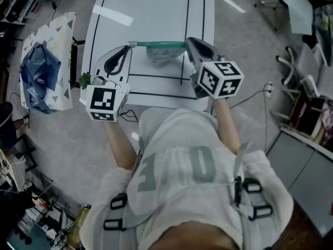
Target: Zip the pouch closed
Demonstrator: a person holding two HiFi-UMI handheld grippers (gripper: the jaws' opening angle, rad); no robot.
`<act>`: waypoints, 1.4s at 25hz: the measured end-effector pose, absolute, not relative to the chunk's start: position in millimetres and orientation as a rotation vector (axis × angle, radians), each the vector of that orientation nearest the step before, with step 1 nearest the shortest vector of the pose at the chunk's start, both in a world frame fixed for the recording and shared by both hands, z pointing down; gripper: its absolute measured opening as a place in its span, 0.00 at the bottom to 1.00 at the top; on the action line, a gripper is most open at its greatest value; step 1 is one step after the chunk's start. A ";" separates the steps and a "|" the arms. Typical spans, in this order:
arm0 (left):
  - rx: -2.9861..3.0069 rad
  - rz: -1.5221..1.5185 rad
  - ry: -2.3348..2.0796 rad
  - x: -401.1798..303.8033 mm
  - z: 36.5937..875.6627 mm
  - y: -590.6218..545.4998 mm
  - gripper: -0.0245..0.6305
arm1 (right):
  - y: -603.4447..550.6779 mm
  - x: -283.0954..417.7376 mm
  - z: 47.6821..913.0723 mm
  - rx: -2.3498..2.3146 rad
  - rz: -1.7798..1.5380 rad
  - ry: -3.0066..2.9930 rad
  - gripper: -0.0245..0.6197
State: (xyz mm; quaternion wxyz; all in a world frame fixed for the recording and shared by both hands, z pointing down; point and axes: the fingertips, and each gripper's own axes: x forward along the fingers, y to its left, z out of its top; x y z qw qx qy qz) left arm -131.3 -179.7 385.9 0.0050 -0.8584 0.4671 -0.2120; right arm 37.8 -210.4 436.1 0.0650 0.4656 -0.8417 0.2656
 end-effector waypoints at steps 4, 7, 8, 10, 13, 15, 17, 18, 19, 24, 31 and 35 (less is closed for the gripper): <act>-2.659 -0.598 1.505 -126.9 391.4 -194.1 0.05 | -224.3 33.1 440.1 1.426 0.744 -2.535 0.05; -2.656 -0.581 1.534 -125.0 397.1 -204.3 0.05 | -233.4 33.8 440.8 1.453 0.699 -2.521 0.05; -2.648 -0.582 1.547 -124.9 398.5 -208.1 0.05 | -235.6 33.8 440.6 1.457 0.691 -2.520 0.05; -2.642 -0.591 1.565 -122.7 401.2 -215.4 0.07 | -238.8 32.8 439.5 1.455 0.682 -2.527 0.06; -2.670 -0.612 1.541 -113.2 405.1 -222.6 0.19 | -241.6 30.1 437.5 1.437 0.655 -2.543 0.28; -2.673 -0.608 1.530 -107.1 404.8 -226.2 0.19 | -244.3 32.3 435.9 1.449 0.621 -2.536 0.29; -2.682 -0.598 1.523 -101.7 404.8 -228.9 0.22 | -247.6 36.8 433.1 1.476 0.589 -2.529 0.31; -2.687 -0.596 1.518 -99.4 405.1 -230.0 0.22 | -249.3 39.3 431.3 1.490 0.576 -2.526 0.31; -2.688 -0.597 1.513 -97.5 405.3 -230.9 0.22 | -251.0 42.0 429.5 1.503 0.564 -2.525 0.32; -2.688 -0.599 1.499 -92.4 404.0 -233.7 0.22 | -257.0 54.9 425.2 1.544 0.554 -2.512 0.32; -2.682 -0.580 1.504 -95.5 402.6 -228.0 0.22 | -248.4 59.1 435.0 1.561 0.569 -2.487 0.32; -2.677 -0.550 1.520 -96.2 396.0 -226.9 0.22 | -246.9 58.6 431.8 1.558 0.554 -2.491 0.32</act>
